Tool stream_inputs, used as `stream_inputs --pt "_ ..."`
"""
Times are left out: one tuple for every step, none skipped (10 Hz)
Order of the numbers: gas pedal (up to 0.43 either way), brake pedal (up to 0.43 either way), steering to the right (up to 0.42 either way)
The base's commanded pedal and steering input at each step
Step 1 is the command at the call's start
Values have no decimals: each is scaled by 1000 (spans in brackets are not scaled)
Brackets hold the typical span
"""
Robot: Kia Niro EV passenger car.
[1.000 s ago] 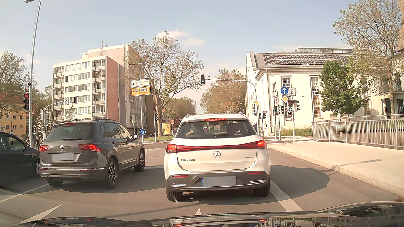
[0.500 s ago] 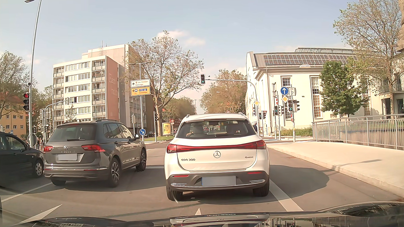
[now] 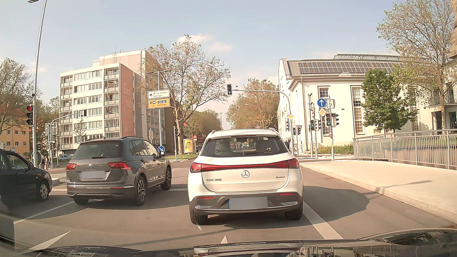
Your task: Follow the waypoints while adhering to traffic rules and regulations
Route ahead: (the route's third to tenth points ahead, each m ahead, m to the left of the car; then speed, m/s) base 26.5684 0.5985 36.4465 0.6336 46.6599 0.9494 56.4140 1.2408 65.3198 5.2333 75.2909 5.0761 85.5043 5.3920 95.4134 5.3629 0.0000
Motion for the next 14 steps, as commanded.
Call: stream_inputs --pt "0 0 -13" --pt "0 0 -13" --pt "0 0 -12" --pt "0 0 -12" --pt "0 0 -11" --pt "87 0 -12" --pt "169 0 -11" --pt "220 0 -12" --pt "240 0 -12" --pt "248 0 -12" --pt "268 0 -11" --pt "280 0 -11" --pt "280 0 -12" --pt "287 0 -12"
